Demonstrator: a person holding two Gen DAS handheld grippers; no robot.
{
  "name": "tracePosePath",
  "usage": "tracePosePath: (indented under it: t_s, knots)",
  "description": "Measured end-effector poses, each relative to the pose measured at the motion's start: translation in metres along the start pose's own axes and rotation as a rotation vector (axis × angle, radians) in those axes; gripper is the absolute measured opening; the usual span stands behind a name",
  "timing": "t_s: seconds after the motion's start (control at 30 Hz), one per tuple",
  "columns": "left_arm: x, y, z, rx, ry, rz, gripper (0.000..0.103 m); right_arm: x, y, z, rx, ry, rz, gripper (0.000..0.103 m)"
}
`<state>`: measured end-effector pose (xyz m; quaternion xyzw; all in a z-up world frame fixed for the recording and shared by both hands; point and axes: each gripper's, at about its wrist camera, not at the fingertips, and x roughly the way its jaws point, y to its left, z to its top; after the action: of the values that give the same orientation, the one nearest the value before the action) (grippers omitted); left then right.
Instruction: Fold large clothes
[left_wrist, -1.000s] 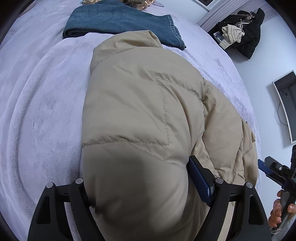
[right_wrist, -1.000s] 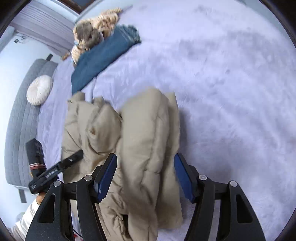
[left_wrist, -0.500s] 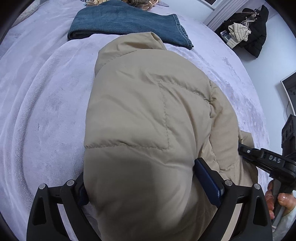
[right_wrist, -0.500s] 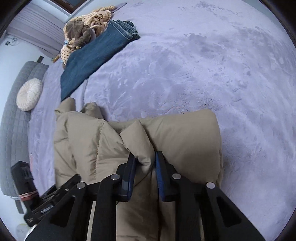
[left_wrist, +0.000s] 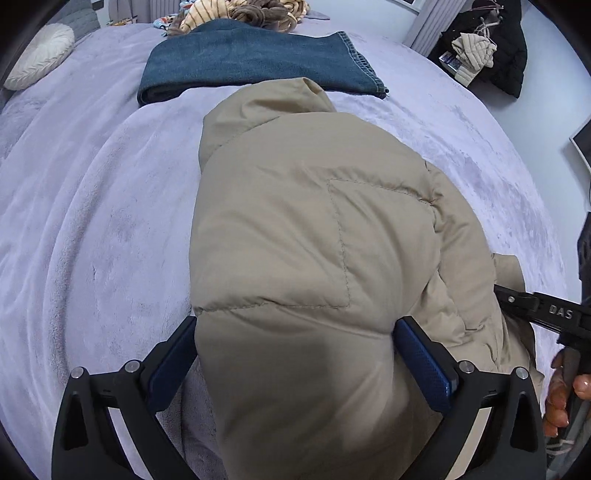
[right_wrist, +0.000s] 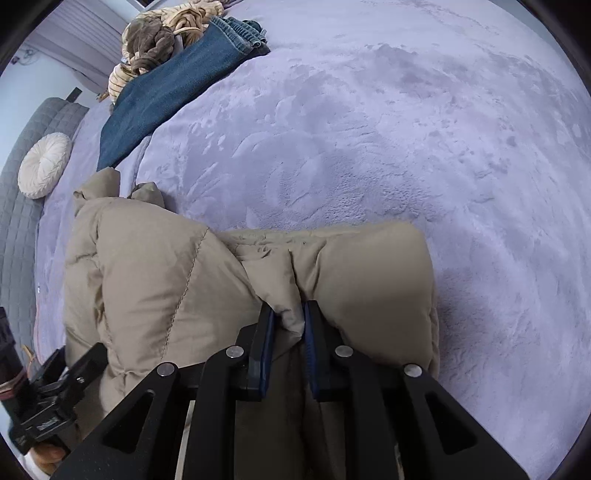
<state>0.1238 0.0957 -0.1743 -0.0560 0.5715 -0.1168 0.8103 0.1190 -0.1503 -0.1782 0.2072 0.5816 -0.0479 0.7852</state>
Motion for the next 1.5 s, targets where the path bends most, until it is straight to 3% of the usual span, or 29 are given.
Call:
tracePosePath:
  t_s: [0.13,0.3,0.4,0.53,0.7,1.13,1.5]
  knots:
    - [-0.003,0.001,-0.002,-0.008,-0.006,0.014,0.103,-0.042,0.012,-0.020,-0.026,-0.030,0.013,0.019]
    - [-0.012,-0.002,-0.003,-0.010,-0.009,0.046,0.103,-0.096,0.033,-0.072,-0.131,-0.091,-0.007,0.019]
    - [-0.024,-0.004,-0.005,0.003,-0.005,0.076,0.103,-0.105,0.036,-0.099,-0.156,-0.093,-0.040,0.020]
    - [-0.045,-0.002,-0.017,0.000,0.008,0.114,0.103,-0.094,0.027,-0.122,-0.137,-0.033,-0.076,0.019]
    - [-0.068,0.001,-0.039,0.007,0.038,0.113,0.103,-0.084,0.017,-0.129,-0.082,0.006,-0.094,0.019]
    - [-0.108,-0.001,-0.090,0.063,0.101,0.076,0.103,-0.110,0.028,-0.148,-0.009,0.025,-0.100,0.020]
    - [-0.133,-0.002,-0.115,0.057,0.073,0.144,0.103,-0.121,0.031,-0.161,-0.012,0.053,-0.108,0.022]
